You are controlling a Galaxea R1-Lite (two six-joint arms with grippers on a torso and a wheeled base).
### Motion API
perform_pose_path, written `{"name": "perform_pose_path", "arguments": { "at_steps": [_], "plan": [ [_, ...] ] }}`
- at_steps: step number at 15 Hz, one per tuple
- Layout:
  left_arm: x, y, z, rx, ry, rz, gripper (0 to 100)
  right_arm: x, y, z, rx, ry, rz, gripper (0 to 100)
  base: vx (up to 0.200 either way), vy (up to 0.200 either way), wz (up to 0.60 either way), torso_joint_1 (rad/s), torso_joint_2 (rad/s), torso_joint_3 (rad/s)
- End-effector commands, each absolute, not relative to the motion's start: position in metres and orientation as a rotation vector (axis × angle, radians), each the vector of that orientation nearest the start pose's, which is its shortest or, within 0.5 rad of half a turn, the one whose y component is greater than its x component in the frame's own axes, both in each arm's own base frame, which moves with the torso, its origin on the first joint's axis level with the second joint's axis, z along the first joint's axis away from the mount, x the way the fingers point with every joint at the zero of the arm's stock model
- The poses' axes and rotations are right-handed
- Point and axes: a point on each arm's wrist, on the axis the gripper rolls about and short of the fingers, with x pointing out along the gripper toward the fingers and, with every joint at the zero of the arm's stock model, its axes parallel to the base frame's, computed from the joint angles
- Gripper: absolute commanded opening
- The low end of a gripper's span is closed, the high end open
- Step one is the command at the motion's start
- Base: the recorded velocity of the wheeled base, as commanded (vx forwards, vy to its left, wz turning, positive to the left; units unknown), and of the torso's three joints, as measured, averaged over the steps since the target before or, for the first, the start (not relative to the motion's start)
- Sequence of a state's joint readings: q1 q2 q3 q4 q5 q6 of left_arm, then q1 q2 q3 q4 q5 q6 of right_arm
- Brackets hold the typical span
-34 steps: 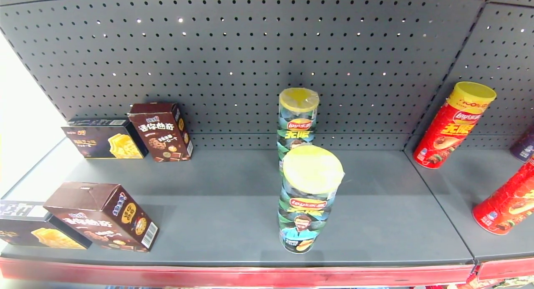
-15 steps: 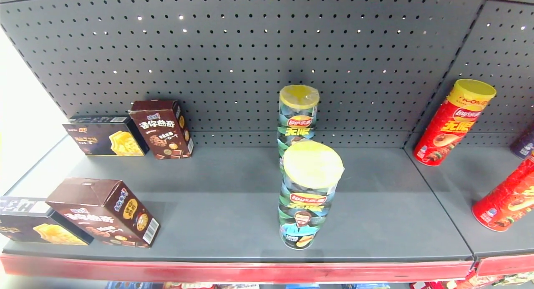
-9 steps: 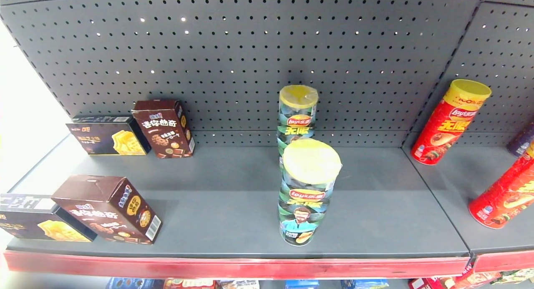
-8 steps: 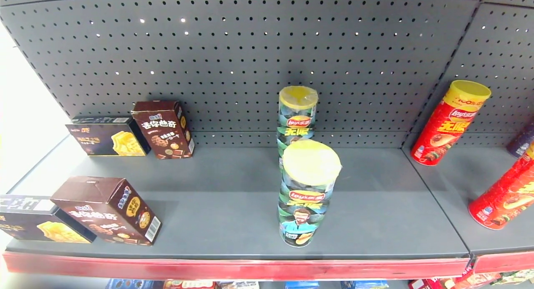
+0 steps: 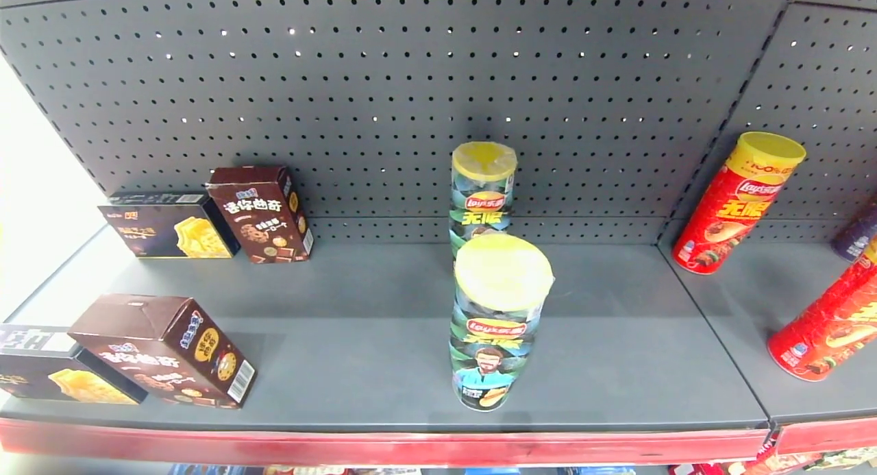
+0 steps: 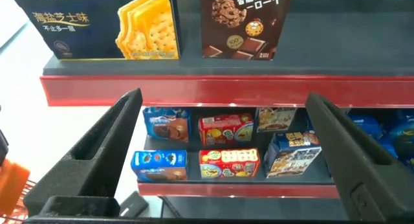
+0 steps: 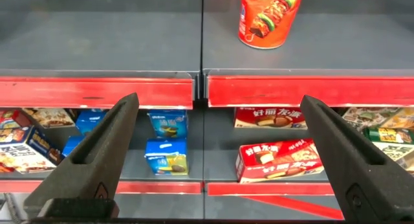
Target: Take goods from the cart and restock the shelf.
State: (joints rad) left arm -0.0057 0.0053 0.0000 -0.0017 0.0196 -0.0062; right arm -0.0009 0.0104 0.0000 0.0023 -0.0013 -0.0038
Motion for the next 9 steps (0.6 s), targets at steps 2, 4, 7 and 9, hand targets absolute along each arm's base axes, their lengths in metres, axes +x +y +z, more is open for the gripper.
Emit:
{"name": "perform_pose_path", "arguments": {
  "at_steps": [2, 4, 7, 9],
  "plan": [
    [-0.0222, 0.0005, 0.0758, -0.005, 0.006, 0.014, 100, -0.0219, 0.0, 0.0754, -0.005, 0.015, -0.001, 100, 0.0, 0.0, 0.0, 0.0, 0.0, 0.0],
    [-0.0222, 0.0006, 0.0758, -0.005, 0.006, 0.012, 100, -0.0219, 0.0, 0.0754, -0.005, 0.015, -0.001, 100, 0.0, 0.0, 0.0, 0.0, 0.0, 0.0],
    [-0.0222, 0.0005, 0.0758, -0.006, 0.006, 0.014, 100, -0.0219, 0.0, 0.0754, -0.005, 0.015, -0.001, 100, -0.067, 0.0, 0.0, -0.001, 0.0, 0.002],
    [-0.0222, 0.0006, 0.0758, -0.008, 0.006, 0.015, 100, -0.0219, 0.0, 0.0754, -0.005, 0.015, -0.001, 100, -0.1, 0.0, 0.0, -0.001, 0.0, 0.001]
  ]
}}
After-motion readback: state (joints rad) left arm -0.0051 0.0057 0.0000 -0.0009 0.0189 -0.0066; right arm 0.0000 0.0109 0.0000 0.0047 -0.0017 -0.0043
